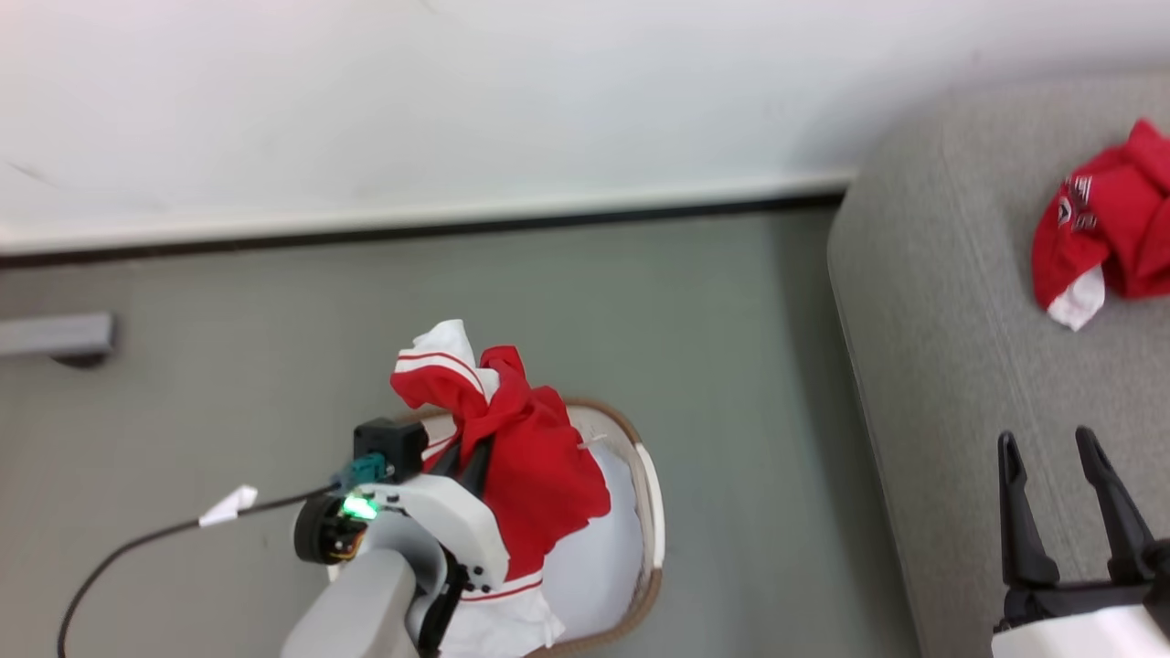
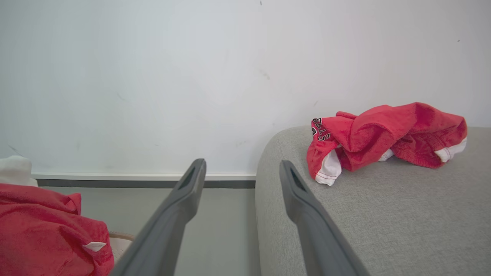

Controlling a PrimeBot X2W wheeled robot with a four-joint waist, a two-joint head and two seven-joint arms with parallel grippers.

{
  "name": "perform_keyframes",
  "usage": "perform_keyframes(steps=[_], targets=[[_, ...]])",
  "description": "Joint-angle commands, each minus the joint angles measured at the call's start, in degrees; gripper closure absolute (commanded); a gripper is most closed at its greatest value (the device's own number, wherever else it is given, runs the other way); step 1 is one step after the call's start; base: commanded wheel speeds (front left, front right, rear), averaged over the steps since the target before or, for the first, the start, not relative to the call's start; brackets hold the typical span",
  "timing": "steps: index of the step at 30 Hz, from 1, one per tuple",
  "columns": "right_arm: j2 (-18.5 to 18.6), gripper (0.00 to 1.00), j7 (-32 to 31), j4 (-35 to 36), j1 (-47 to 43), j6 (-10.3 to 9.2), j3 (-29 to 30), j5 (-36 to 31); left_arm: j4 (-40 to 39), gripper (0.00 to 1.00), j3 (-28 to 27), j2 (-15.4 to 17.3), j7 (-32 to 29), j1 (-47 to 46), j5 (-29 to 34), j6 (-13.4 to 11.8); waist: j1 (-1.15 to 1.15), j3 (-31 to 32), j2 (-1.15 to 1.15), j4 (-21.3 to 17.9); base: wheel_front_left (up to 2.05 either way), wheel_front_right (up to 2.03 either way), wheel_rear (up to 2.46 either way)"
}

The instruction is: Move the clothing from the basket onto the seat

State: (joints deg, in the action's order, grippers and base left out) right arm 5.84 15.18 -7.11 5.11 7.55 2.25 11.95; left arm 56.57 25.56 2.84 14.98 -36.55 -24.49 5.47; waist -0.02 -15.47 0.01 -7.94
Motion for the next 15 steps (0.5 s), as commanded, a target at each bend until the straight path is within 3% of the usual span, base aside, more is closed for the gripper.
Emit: perform_keyframes(steps=[1,15], targets=[[0.53,0.00,-0.06,-0.25,-1.57,-0.14,0.52,-0.78,-3.82,1.00,-0.56,0.13,0.23,2.50,-0.14,-0.86,0.02,4.59,-0.01,1.96,0.00,0.00,0.00],[0.32,0.00,-0.05,-1.20,-8.59,-0.14,0.83,-2.03,-28.26,1.00,-2.98,3.41,0.21,18.39,1.01,-5.09,0.02,15.23,-0.01,3.10,0.00,0.00,0.00]])
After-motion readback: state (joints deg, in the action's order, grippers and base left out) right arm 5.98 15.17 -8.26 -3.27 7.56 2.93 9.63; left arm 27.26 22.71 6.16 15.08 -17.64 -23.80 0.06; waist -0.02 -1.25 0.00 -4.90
